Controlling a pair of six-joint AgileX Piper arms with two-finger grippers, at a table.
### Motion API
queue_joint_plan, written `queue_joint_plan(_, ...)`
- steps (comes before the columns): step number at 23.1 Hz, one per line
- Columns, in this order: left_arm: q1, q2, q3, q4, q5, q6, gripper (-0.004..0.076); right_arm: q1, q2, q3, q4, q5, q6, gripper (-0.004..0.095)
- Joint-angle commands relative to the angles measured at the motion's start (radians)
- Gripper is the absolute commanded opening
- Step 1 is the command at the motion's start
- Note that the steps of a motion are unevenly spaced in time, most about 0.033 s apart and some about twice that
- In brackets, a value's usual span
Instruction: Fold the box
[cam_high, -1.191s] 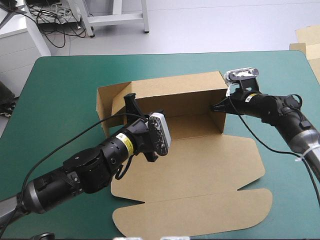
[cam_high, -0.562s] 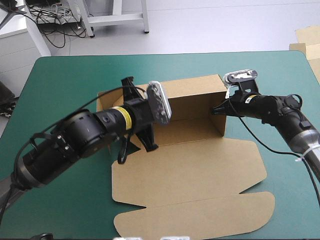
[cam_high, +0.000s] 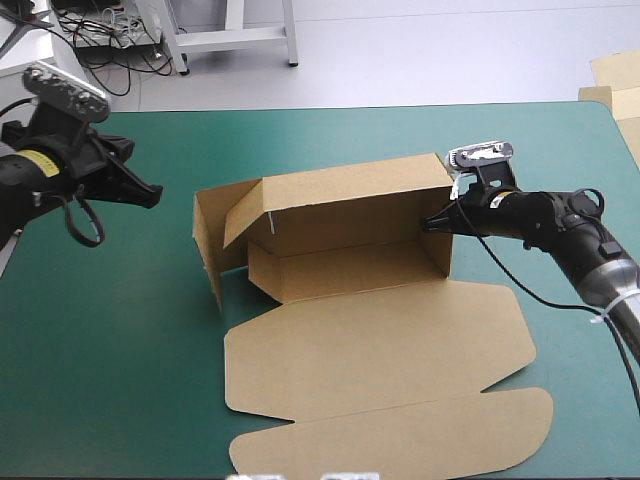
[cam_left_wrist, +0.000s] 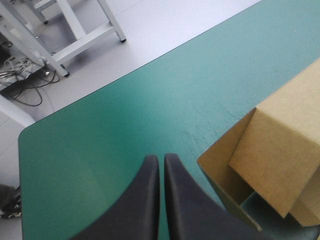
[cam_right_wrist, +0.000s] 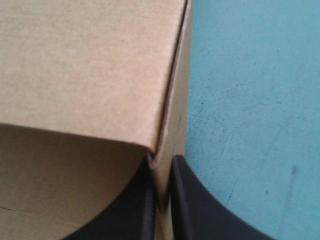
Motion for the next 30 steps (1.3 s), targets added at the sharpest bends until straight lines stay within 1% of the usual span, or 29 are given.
queue_joint_plan(1,0.023,-0.061,-0.002,-0.02,-0.013,-0.017,0.0015,-0.001,-0.033,-0.027,0.016,-0.06,-0.002,-0.0001)
queue_joint_plan(5,0.023,-0.143,0.135,-0.011,-0.074,-0.017,0.0015,-0.001,-0.033,-0.027,0.018,-0.061,-0.002,-0.0001)
queue_joint_plan(6,0.023,-0.177,0.214,-0.011,-0.123,-0.019,0.0015,-0.001,-0.033,-0.027,0.018,-0.061,-0.002,-0.0001)
queue_joint_plan(8,0.023,-0.218,0.334,-0.011,-0.172,-0.021,0.0015,-0.001,-0.033,-0.027,0.018,-0.061,-0.002,-0.0001)
queue_joint_plan(9,0.023,-0.226,0.369,-0.011,-0.179,-0.024,0.0015,-0.001,-0.035,-0.029,0.018,-0.059,-0.002,-0.0001)
queue_joint_plan(10,0.023,-0.245,0.43,-0.011,-0.19,-0.04,0.0015,-0.001,-0.036,-0.035,0.02,-0.035,-0.002,-0.0001)
queue_joint_plan(11,0.023,-0.253,0.45,-0.011,-0.192,-0.04,0.0015,-0.001,-0.039,-0.044,0.02,-0.017,-0.002,-0.0001)
queue_joint_plan(13,0.023,-0.283,0.502,-0.011,-0.218,-0.04,0.0015,-0.001,-0.044,-0.08,0.014,0.067,-0.002,-0.0001)
queue_joint_plan(15,0.023,-0.308,0.514,-0.011,-0.245,-0.04,0.0015,-0.001,-0.044,-0.152,-0.02,0.227,0.028,-0.0001)
queue_joint_plan(19,0.023,-0.324,0.514,-0.011,-0.293,-0.04,0.0015,-0.001,-0.022,-0.21,-0.126,0.412,0.098,-0.0001)
queue_joint_plan(21,0.023,-0.324,0.514,-0.011,-0.293,-0.04,0.0015,-0.001,0.012,-0.217,-0.118,0.493,0.1,-0.0001)
queue_joint_plan(25,0.023,-0.324,0.514,-0.014,-0.293,-0.04,0.0015,-0.001,0.061,-0.217,-0.103,0.499,0.096,-0.0001)
queue_joint_plan(30,0.023,-0.324,0.514,-0.025,-0.275,-0.04,0.0015,-0.001,0.129,-0.217,-0.103,0.407,0.106,-0.0001)
